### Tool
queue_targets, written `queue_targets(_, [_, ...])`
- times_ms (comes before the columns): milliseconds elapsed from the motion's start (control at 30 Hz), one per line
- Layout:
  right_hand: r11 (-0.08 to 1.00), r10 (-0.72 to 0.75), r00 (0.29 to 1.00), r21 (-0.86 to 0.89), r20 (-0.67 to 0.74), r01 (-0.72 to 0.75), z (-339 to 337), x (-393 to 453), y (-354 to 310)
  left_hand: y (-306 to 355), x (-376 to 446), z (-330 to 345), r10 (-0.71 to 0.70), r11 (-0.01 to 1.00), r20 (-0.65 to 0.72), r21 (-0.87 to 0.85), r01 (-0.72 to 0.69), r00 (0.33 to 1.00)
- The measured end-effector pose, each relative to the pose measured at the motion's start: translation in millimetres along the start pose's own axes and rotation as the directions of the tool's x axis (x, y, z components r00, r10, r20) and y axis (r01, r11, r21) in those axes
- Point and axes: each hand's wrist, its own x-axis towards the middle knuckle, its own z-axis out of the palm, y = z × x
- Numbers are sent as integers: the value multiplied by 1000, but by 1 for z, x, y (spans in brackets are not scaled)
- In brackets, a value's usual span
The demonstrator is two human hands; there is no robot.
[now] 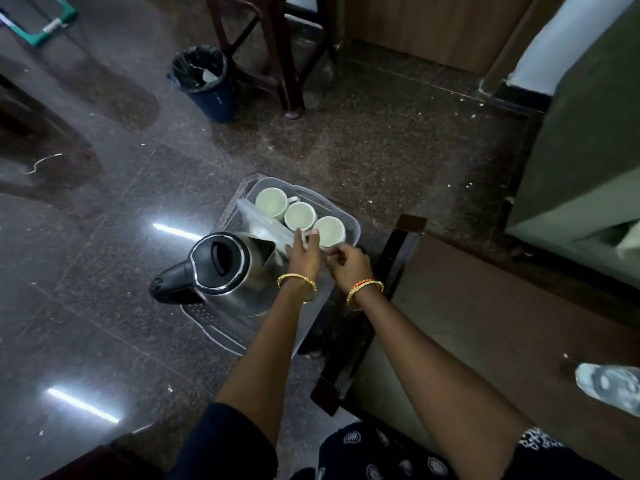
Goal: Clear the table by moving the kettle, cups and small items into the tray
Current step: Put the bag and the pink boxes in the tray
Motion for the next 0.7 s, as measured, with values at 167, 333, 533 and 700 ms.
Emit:
queue_targets(167, [997,-59,982,-66,-181,47,-48,-39,12,-15,-56,26,296,955,-351,144,-261,888])
queue_targets(333, [983,-77,944,-182,-321,19,-109,-103,44,-38,-118,86,463,858,-130,315,-406,877])
queue_targets(533, [948,232,838,-76,-495,-308,-194,-193,127,-90,-184,172,399,715,331,472,-516,855])
queue_targets(700, [887,415,659,118,-627,-446,-267,-270,198,-136,-247,250,179,606,581,571,-554,794])
